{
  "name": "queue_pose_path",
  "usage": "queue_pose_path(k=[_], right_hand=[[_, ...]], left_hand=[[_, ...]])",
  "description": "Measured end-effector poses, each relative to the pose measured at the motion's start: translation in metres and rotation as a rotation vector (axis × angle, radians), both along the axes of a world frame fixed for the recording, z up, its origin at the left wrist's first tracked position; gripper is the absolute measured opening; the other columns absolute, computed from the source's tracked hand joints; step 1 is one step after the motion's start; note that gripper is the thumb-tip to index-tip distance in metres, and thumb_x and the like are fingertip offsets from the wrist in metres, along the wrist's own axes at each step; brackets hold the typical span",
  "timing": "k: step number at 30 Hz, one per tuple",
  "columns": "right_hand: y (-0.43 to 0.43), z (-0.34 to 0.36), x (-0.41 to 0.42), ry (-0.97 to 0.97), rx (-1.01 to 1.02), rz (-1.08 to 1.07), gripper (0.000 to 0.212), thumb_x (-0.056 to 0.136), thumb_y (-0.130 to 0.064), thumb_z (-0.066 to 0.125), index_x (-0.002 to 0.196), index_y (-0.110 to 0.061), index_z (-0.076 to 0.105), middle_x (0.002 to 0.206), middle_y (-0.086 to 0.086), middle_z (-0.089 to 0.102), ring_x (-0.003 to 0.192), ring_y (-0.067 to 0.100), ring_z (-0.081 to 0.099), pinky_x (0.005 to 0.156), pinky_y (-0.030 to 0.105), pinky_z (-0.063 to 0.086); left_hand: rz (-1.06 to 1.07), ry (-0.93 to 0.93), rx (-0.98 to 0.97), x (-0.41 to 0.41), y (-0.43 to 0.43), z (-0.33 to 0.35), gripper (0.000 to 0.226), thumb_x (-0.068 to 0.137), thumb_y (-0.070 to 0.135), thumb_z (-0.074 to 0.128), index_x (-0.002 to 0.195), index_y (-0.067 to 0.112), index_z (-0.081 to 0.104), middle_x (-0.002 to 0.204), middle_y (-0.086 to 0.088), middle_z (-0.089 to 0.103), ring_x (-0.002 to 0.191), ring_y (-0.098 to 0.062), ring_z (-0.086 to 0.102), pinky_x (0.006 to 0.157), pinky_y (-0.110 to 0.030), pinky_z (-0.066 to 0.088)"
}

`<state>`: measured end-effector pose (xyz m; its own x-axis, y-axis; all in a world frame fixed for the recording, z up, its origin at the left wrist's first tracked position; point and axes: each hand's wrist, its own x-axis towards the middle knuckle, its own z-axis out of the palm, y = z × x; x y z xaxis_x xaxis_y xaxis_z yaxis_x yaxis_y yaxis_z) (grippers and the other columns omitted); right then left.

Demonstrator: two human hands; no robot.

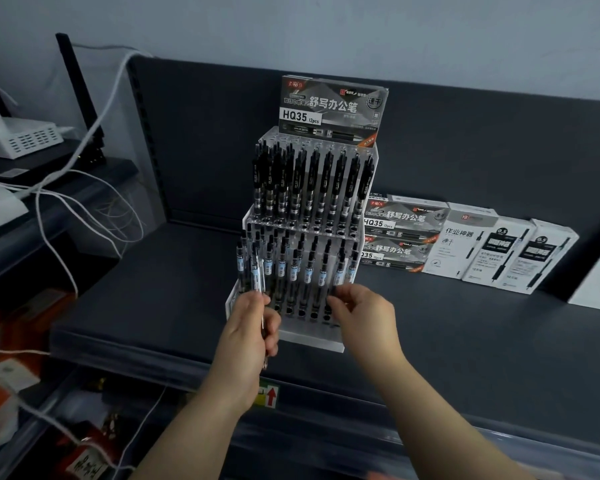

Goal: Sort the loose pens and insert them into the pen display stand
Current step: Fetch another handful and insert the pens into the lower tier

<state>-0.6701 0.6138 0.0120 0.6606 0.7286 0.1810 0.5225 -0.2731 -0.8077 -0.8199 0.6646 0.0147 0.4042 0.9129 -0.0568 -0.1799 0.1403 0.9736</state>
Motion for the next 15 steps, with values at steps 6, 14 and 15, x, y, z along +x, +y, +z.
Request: queue_pose_path(k=[6,14,15], right_hand=[[0.0035,0.0001,0.0001,-0.124,-0.084,0.01,0.019,0.093,-0.019,0.055,0.105,-0.011,0.067,0.069,-0.009,0.057,0.058,-0.003,0.051,0.047,0.004,0.036],[0.0014,0.0008,0.0,-0.139,-0.092,0.005,0.018,0.092,-0.02,0.057,0.104,-0.01,0.067,0.077,-0.007,0.059,0.064,0.005,0.054,0.051,0.004,0.034],[-0.0003,0.0015,-0.0008,-0.117,-0.08,0.0,0.018,0.091,-0.02,0.059,0.104,-0.011,0.067,0.078,-0.008,0.059,0.066,0.005,0.055,0.051,0.003,0.035]], left_hand=[[-0.045,0.003,0.07,-0.0023,-0.0027,-0.0035,0.017,0.099,0.021,0.041,0.093,0.014,0.055,0.064,0.006,0.051,0.057,-0.008,0.046,0.059,-0.026,0.042],[0.007,0.0,0.037,0.0036,-0.0055,-0.0064,0.015,0.091,0.021,0.056,0.101,0.014,0.065,0.084,0.008,0.064,0.084,-0.009,0.06,0.089,-0.035,0.049],[0.01,0.018,0.046,0.0044,-0.0063,-0.0061,0.016,0.09,0.022,0.058,0.102,0.016,0.066,0.09,0.008,0.066,0.089,-0.009,0.061,0.09,-0.032,0.048]])
